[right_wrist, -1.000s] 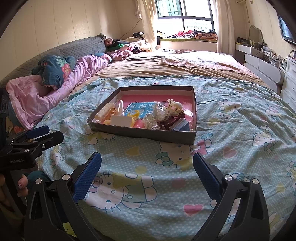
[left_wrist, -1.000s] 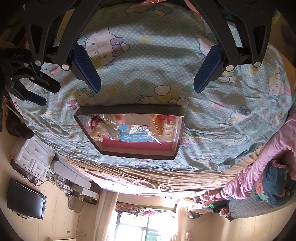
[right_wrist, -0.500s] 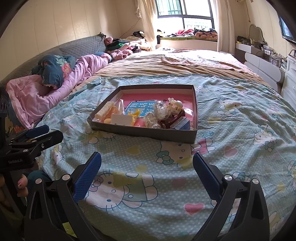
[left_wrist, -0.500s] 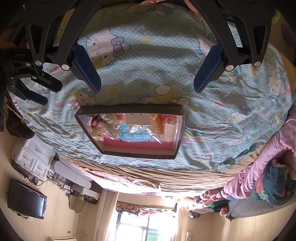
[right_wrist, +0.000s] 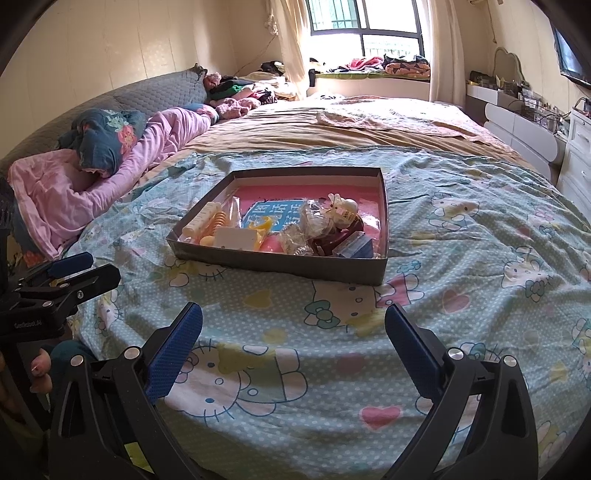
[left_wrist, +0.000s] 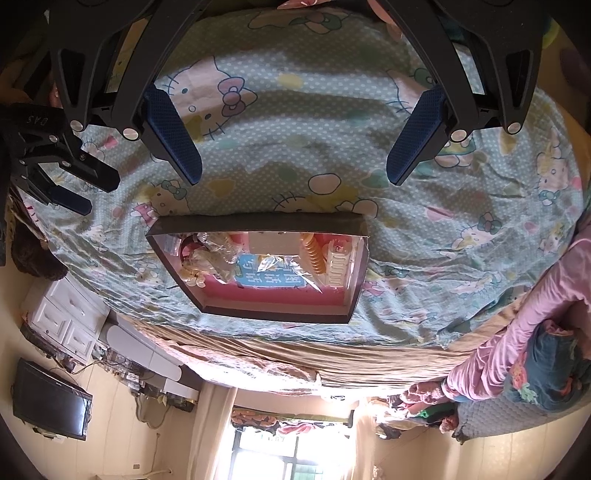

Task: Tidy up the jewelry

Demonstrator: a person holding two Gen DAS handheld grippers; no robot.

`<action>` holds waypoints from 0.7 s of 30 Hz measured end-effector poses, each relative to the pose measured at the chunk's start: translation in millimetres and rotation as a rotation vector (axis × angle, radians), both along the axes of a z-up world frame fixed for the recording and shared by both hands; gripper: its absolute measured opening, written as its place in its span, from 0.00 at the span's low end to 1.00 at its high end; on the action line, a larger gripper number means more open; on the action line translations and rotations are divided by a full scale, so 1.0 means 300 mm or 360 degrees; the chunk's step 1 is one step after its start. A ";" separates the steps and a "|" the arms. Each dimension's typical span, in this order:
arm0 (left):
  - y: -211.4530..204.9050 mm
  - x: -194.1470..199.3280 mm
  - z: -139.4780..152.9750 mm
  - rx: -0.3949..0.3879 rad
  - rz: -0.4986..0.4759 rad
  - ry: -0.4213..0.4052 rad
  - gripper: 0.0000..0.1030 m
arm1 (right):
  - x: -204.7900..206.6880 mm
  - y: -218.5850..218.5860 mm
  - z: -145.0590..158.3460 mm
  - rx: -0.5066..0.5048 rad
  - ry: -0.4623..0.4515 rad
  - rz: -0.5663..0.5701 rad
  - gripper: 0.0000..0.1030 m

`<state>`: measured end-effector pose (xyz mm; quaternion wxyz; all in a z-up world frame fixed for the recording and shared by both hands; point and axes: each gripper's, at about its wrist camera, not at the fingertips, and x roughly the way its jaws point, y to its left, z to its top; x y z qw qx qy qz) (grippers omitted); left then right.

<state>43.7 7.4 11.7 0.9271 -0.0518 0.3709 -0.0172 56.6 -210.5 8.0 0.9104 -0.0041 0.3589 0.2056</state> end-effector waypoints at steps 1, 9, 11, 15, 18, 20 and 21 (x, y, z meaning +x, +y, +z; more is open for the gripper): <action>0.001 0.002 -0.003 -0.0002 0.0000 0.0005 0.91 | 0.003 -0.004 0.000 -0.0003 0.0000 -0.0009 0.96; 0.021 0.020 -0.016 -0.0013 0.0044 0.0024 0.91 | 0.043 -0.049 -0.005 -0.0019 -0.0005 -0.0087 0.96; 0.041 0.031 -0.024 -0.0046 0.0056 0.0035 0.91 | 0.063 -0.073 -0.007 -0.0022 -0.0005 -0.0127 0.96; 0.097 0.068 -0.050 -0.0043 0.0143 0.0061 0.91 | 0.124 -0.162 -0.018 -0.0001 0.0007 -0.0252 0.96; 0.198 0.149 -0.073 0.0043 0.0304 0.0105 0.91 | 0.201 -0.259 -0.034 -0.0032 -0.0004 -0.0392 0.96; 0.296 0.218 -0.091 0.0102 0.0444 0.0136 0.91 | 0.267 -0.341 -0.052 -0.0076 -0.0015 -0.0513 0.96; 0.357 0.257 -0.100 0.0118 0.0513 0.0137 0.91 | 0.304 -0.388 -0.063 -0.0095 -0.0007 -0.0583 0.96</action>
